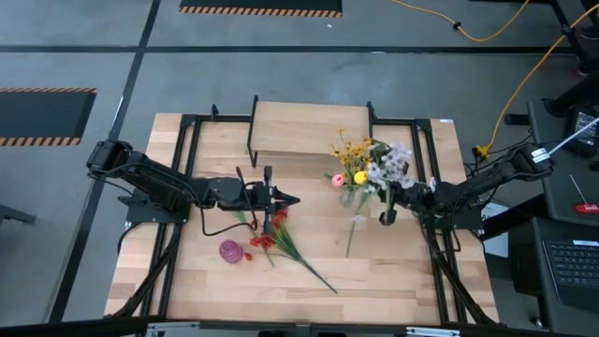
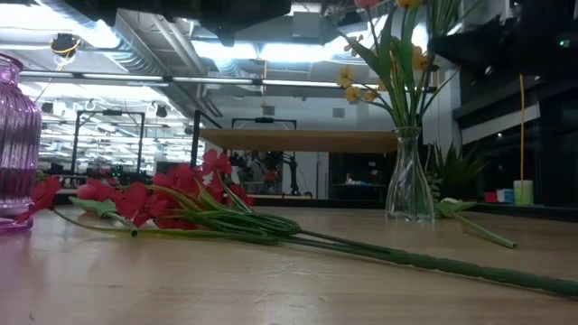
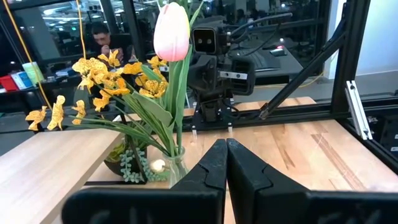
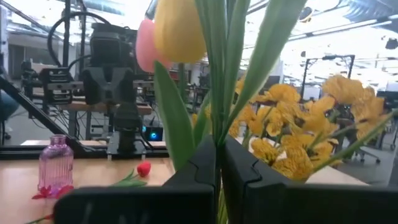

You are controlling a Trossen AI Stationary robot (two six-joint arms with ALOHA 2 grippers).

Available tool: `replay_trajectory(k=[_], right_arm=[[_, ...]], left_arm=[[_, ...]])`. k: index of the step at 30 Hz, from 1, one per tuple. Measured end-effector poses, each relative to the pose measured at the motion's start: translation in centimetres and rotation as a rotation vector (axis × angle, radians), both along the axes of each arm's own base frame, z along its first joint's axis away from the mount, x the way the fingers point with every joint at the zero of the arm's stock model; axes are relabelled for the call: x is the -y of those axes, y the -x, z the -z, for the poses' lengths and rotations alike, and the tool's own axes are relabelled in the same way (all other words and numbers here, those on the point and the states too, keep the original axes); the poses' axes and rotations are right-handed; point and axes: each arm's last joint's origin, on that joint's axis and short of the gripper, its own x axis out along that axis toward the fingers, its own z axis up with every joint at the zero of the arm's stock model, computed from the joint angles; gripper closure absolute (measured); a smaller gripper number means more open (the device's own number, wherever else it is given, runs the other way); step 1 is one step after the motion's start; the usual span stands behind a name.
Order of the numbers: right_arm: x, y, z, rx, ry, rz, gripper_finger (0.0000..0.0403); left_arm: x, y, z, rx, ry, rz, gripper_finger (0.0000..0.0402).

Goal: Pick and place flowers into a vace then onto a shelf
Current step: Put the white flowers into the transparent vase

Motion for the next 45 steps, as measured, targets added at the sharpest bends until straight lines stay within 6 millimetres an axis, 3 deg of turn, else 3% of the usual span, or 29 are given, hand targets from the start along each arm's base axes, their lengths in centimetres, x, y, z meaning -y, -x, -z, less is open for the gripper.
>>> replay_trajectory(k=[18,45], right_arm=[[0.7,-0.7,0.8,-0.02,-0.087,0.013,0.04],[0.8,-1.7,2.9,-0.163,-0.081,0.04,0.0401]], left_arm=[[0.0,0.0,0.0,-0.001,-0.001,0.0,0.0398],[-0.1,0.0,0.0,-0.001,-0.002,-0.021,0.04]])
